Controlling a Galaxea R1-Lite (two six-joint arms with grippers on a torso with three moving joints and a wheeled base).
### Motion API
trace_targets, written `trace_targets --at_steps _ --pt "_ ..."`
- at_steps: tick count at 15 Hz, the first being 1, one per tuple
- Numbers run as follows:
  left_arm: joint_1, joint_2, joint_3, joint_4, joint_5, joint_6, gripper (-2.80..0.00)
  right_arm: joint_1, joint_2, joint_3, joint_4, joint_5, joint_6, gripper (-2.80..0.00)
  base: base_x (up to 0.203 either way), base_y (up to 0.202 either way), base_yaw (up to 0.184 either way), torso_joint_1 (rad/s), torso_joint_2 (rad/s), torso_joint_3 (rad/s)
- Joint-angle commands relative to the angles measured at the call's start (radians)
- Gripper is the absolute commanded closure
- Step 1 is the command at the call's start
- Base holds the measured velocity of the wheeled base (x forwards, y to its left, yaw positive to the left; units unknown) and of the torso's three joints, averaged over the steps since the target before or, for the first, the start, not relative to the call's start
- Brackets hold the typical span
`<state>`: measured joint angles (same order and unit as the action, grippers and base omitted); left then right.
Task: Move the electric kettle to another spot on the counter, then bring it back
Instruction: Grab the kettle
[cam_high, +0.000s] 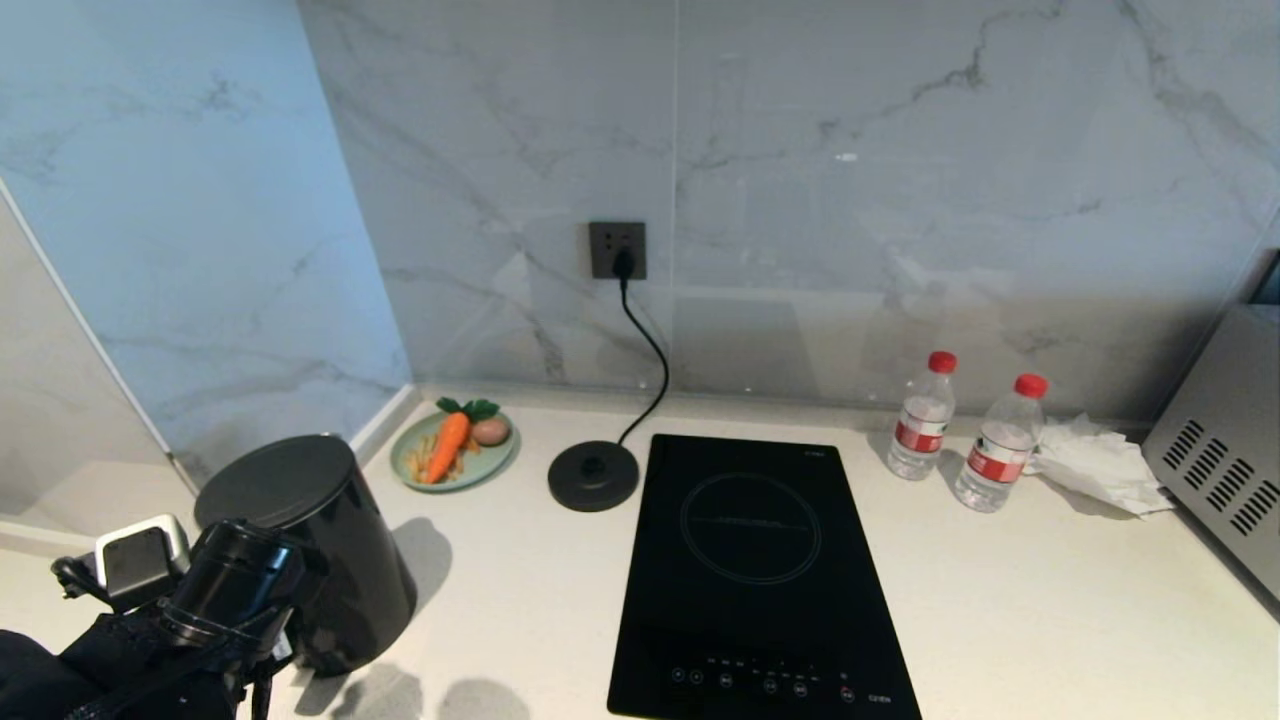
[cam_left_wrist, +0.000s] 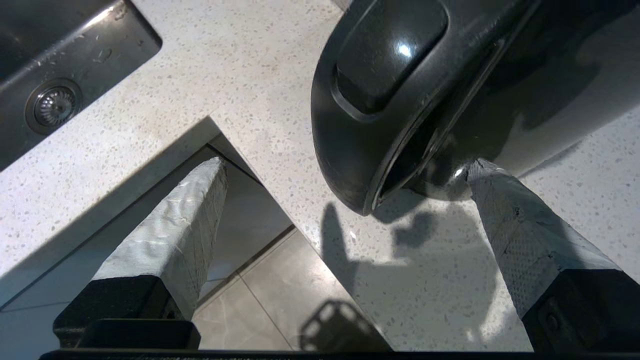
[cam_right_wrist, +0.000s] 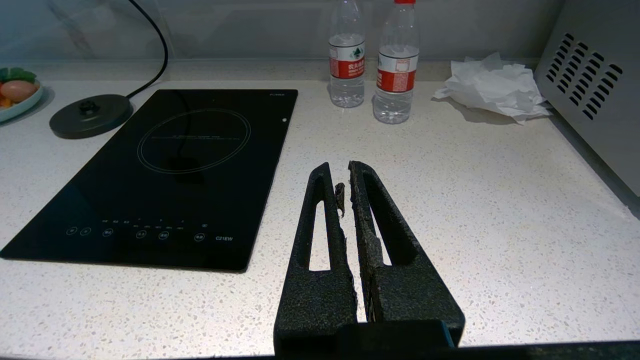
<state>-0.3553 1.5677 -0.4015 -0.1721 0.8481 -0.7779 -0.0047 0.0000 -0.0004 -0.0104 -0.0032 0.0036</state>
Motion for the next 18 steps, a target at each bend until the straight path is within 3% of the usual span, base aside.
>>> trace_targets --at_steps 1,11,18 --pt "0.012 0.013 -0.018 -0.001 0.005 -0.004 -2.80 0.000 0.000 0.000 0.000 0.000 -0.001 0.00 0.000 0.000 0.000 0.000 0.00 0.000" --pt "0.065 0.054 -0.030 -0.001 0.032 0.000 -2.80 0.000 0.000 -0.001 0.000 0.000 -0.001 0.00 0.000 0.000 0.000 0.000 0.00 0.000" --pt "0.141 0.066 -0.037 -0.001 0.032 0.030 -2.80 0.000 0.000 0.000 0.000 0.000 0.001 0.00 0.000 0.000 0.000 0.000 0.00 0.000"
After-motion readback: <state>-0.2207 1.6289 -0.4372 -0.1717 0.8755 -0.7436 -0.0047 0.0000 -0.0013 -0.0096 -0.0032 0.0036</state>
